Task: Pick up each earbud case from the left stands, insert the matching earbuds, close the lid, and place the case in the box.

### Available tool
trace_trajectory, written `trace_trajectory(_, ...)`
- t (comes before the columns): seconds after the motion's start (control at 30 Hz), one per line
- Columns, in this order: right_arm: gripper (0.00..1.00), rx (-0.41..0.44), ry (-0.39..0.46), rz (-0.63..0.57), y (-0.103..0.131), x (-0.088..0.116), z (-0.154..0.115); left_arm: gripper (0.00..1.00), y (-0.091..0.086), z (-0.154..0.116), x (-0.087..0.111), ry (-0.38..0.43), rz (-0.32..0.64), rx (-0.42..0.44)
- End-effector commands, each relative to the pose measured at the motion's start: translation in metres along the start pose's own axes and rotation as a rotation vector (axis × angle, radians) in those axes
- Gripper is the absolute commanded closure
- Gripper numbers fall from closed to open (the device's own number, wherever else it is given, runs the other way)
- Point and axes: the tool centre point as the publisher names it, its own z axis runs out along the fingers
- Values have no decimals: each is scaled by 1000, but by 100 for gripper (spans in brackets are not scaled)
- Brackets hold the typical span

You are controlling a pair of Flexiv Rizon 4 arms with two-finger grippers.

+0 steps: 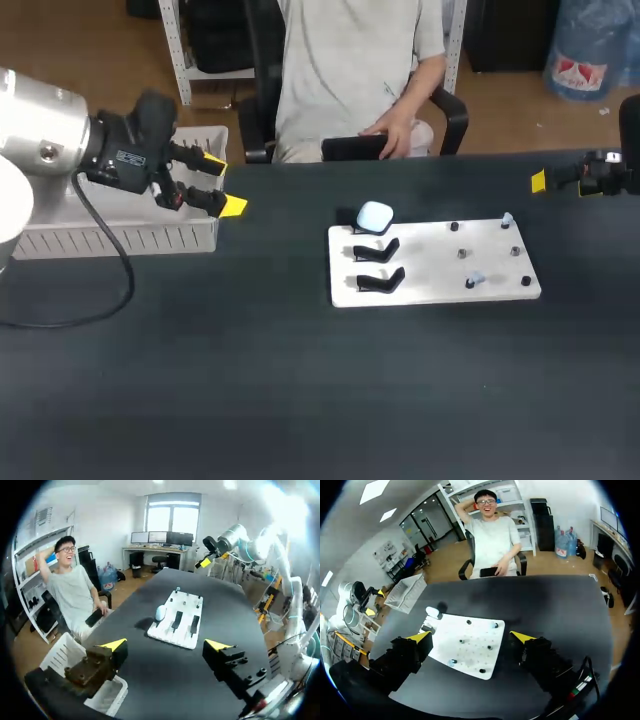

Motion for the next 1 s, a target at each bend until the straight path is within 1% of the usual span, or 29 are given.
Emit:
trace_trajectory(0.03, 0, -2, 0, -1, -1, 0, 0, 0, 4, 18, -2, -52, 158, 210)
trace_trajectory(0.1, 0, -2, 0, -1, -1, 0, 0, 0, -1, 27, -6, -63, 162, 277)
trace_trajectory(0.27, 0, -2, 0, -1, -1, 0, 0, 0, -16, 56, -11, -74, 258, 279)
trace_trajectory(0.43, 0, -2, 0, -1, -1, 0, 0, 0, -18, 80, -13, -68, 258, 291)
trace_trajectory(0.67, 0, -2, 0, -1, -1, 0, 0, 0, -10, 116, -6, -45, 231, 300)
trace_trajectory(0.77, 0, -2, 0, -1, -1, 0, 0, 0, -4, 133, -1, -29, 210, 290)
trace_trajectory(0.8, 0, -2, 0, -1, -1, 0, 0, 0, 0, 139, 0, -30, 180, 294)
trace_trajectory(0.83, 0, -2, 0, -1, -1, 0, 0, 0, 2, 143, 1, -29, 171, 295)
trace_trajectory(1.0, 0, -2, 0, -1, -1, 0, 0, 0, 12, 161, 2, -60, 177, 269)
